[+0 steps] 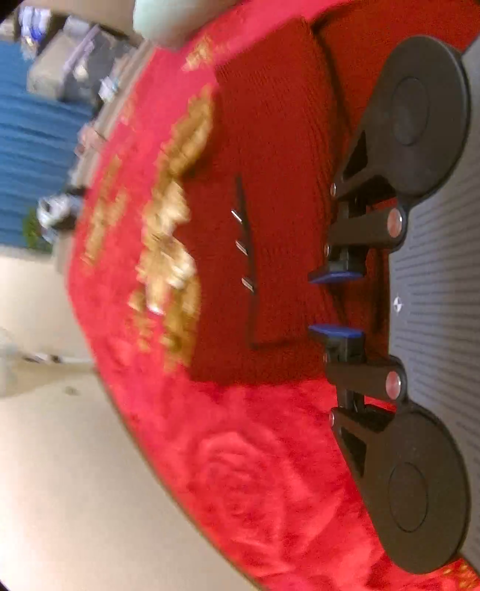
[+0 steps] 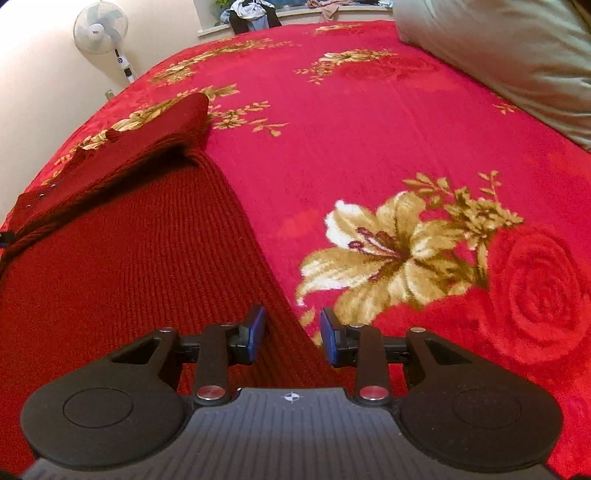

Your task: Fold small clothes

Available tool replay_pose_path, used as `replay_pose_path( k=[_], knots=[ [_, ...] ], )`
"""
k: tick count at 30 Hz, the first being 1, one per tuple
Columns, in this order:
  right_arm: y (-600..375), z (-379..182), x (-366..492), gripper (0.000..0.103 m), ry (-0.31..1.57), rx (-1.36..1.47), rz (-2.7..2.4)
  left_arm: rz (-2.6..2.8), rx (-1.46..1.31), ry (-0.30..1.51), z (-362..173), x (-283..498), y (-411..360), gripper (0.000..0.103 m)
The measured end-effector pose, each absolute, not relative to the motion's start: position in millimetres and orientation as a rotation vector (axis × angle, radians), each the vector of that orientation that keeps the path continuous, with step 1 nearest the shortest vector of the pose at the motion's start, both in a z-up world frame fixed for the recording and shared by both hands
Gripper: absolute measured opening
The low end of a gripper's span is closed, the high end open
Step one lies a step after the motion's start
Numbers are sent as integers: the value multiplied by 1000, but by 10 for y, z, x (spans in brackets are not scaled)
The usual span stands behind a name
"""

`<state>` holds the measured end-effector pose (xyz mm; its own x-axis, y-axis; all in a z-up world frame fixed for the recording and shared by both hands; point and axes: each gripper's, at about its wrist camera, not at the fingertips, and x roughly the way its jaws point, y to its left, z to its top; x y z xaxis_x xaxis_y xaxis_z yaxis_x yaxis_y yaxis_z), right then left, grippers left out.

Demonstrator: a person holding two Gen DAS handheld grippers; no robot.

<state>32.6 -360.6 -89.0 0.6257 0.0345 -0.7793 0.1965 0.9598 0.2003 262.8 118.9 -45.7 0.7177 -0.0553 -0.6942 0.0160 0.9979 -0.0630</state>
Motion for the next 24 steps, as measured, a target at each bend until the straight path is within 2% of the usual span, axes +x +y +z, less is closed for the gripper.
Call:
replay_pose_path(
  k=[2, 3, 7, 12, 19, 24],
  knots=[
    [-3587, -813, 268, 35, 866, 268, -89, -71, -79, 683, -232, 2389, 1165, 40],
    [-3590, -775, 245, 36, 851, 267, -83, -80, -81, 654, -159, 2305, 1149, 42],
    [-3636, -664, 148, 39, 806, 276, -54, -93, 7, 589, 179, 1822, 1044, 42],
    [-3712, -554, -3, 39, 762, 276, -28, -101, 19, 626, 329, 1129, 1098, 42],
    [-3810, -540, -202, 39, 751, 266, -19, -104, -10, 670, -14, 233, 1173, 42],
    [-3867, -579, -242, 39, 760, 284, -28, -64, -81, 795, -387, 140, 1247, 42]
  ],
)
